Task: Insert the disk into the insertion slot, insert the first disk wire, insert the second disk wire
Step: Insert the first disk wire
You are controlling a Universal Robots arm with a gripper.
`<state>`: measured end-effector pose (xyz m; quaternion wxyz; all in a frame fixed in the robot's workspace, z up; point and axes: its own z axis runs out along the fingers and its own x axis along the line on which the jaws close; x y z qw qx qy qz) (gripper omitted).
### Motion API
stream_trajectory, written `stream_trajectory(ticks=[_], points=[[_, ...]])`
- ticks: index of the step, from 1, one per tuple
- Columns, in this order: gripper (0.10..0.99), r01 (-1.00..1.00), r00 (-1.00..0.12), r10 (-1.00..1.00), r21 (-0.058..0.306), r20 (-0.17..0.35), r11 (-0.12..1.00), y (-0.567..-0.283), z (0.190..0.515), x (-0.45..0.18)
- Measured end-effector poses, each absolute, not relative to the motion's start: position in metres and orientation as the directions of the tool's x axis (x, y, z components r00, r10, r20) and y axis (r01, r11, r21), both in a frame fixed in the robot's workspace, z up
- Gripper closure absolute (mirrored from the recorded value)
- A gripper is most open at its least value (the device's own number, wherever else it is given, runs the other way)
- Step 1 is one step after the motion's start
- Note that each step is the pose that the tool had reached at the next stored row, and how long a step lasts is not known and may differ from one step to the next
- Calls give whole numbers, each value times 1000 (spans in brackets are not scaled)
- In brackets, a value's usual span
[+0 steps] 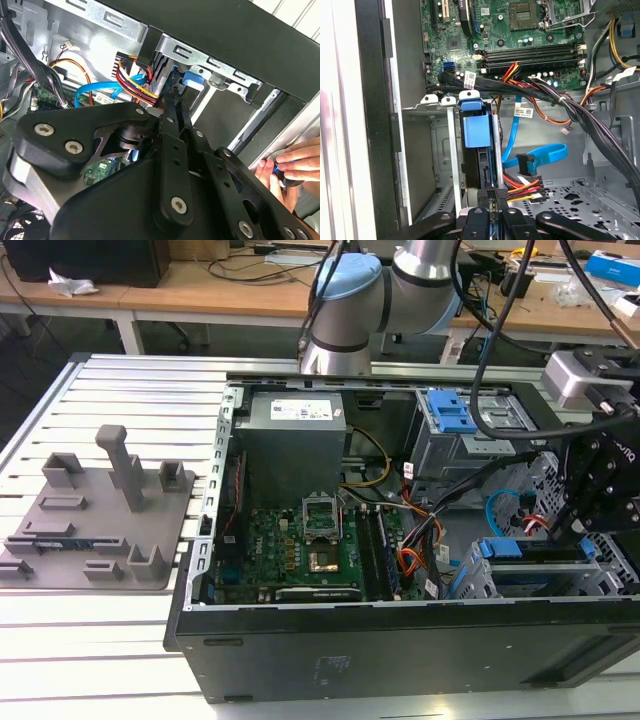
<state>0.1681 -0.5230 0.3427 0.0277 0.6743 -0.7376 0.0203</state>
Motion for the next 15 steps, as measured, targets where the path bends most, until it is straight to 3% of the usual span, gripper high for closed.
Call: stream_trajectory(ticks=[12,13,15], points=[[922,-996,-89,-994,7,69,90,-523,334,168],[910,-996,-89,-994,8,65,90,-523,335,167],[788,-996,-89,-994,7,68,90,-523,350,167]])
